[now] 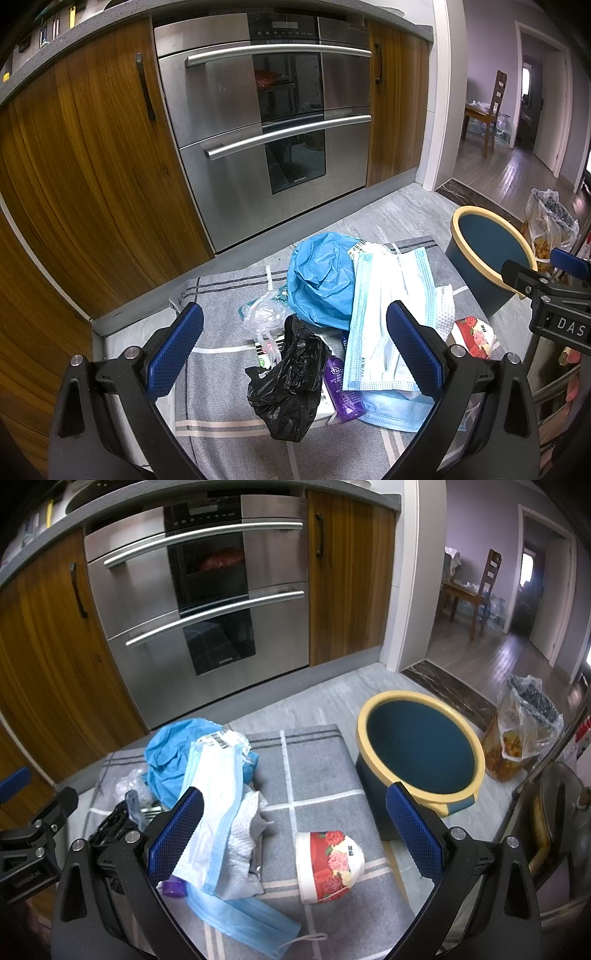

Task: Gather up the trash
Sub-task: 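Grasp the black plastic bag with the left tool while the right tool grasps the face mask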

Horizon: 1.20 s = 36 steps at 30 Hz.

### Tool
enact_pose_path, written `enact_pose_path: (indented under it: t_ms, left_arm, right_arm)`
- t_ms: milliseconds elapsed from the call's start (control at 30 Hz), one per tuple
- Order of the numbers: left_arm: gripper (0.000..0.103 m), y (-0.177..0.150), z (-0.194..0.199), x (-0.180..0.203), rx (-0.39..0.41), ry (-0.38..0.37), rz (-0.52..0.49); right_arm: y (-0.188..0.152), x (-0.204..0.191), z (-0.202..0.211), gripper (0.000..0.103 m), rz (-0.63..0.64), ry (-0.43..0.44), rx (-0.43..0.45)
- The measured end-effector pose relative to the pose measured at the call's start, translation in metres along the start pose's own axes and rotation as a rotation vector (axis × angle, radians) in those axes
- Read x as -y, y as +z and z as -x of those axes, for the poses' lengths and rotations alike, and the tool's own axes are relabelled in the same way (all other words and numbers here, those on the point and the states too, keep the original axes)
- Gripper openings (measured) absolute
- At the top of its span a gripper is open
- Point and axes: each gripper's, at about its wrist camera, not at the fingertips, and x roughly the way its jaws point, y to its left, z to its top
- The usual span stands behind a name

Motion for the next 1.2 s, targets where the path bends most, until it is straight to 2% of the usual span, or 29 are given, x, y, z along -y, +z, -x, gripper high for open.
enact_pose_path:
  t_ms: [267,400,567,667,800,900,1000,1100,1200]
  left_arm:
    - [0.098,0.001,-0.001,-0.002,-0.007,-0.001,0.016]
    - [0.098,0.0,-0.003,-0.01,0.049,0.013,0.028]
    - [0.098,-0.003,-0.023,-0.017,0.003,-0.005,0.032]
    - [0.098,-0.009,-0.034,-0.02,-0.021,0.01,0.023]
    - [0.098,-0.016,-0.045,-0.022,-0.037,0.047,-0.017]
    - [0.098,-0.023,-0.054,-0.026,-0.062,0.022,-0.01]
    - [0.097,-0.029,-0.063,-0.025,-0.1,0.004,0.008]
    - [0.085,-0.036,-0.076,-0.02,-0.137,-0.007,-0.009]
    - [0.079,-0.041,-0.081,-0.015,-0.146,-0.031,-0.015]
  right_arm:
    - [0.002,0.01,-0.002,0.098,-0.052,0.016,-0.018]
    - [0.013,0.01,-0.005,0.098,-0.022,0.006,0.039]
    - [0.027,0.014,-0.015,0.098,-0.043,0.068,0.093]
    - [0.032,0.01,-0.029,0.098,-0.034,0.107,0.045]
    - [0.036,-0.009,-0.041,0.096,0.054,0.124,0.018]
    - [0.04,-0.02,-0.053,0.096,0.106,0.118,0.023]
    - [0.041,-0.02,-0.069,0.096,0.093,0.126,-0.003]
    - [0.04,-0.02,-0.084,0.091,0.086,0.152,-0.033]
    - [0.04,-0.021,-0.098,0.084,0.068,0.199,-0.078]
